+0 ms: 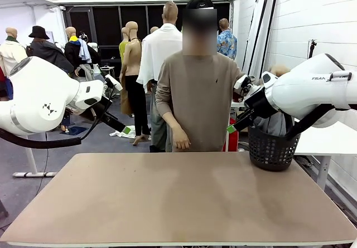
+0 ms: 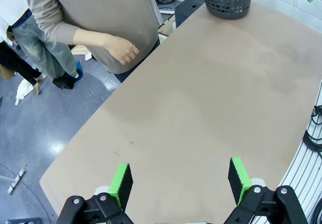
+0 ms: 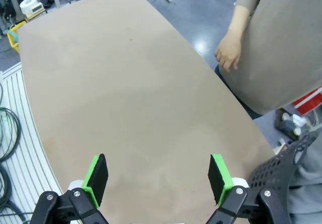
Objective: Fold the training pants.
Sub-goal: Grab both ends of the Training pants handed by a person.
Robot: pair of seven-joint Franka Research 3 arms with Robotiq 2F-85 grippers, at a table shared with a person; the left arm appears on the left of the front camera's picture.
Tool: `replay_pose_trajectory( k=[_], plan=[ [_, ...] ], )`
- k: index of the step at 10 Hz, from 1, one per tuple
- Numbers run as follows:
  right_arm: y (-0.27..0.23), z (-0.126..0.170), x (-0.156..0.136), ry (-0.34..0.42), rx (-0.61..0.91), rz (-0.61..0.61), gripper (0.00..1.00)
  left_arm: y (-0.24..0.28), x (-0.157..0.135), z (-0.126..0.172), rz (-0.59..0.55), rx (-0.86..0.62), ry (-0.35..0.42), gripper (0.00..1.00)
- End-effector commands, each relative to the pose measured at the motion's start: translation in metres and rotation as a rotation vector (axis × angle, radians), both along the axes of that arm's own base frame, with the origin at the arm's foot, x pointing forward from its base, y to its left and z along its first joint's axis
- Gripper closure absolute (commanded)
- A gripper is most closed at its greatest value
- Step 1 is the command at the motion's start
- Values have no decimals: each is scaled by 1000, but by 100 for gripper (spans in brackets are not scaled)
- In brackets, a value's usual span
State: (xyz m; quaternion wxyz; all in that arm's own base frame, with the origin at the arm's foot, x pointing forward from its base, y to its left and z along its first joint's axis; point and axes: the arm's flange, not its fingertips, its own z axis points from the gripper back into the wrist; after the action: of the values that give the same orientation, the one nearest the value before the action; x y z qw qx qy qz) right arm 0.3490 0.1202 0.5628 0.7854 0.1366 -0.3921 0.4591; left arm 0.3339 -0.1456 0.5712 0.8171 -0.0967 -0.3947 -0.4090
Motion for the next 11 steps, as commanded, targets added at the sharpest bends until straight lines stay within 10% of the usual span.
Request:
replay_pose_trajectory(
  k=[1,11],
  plan=[
    [0,-1,0,7,1,6,0,1,0,0,-6,-6,8,0],
    [0,-1,0,7,1,6,0,1,0,0,-6,-6,8,0]
  ],
)
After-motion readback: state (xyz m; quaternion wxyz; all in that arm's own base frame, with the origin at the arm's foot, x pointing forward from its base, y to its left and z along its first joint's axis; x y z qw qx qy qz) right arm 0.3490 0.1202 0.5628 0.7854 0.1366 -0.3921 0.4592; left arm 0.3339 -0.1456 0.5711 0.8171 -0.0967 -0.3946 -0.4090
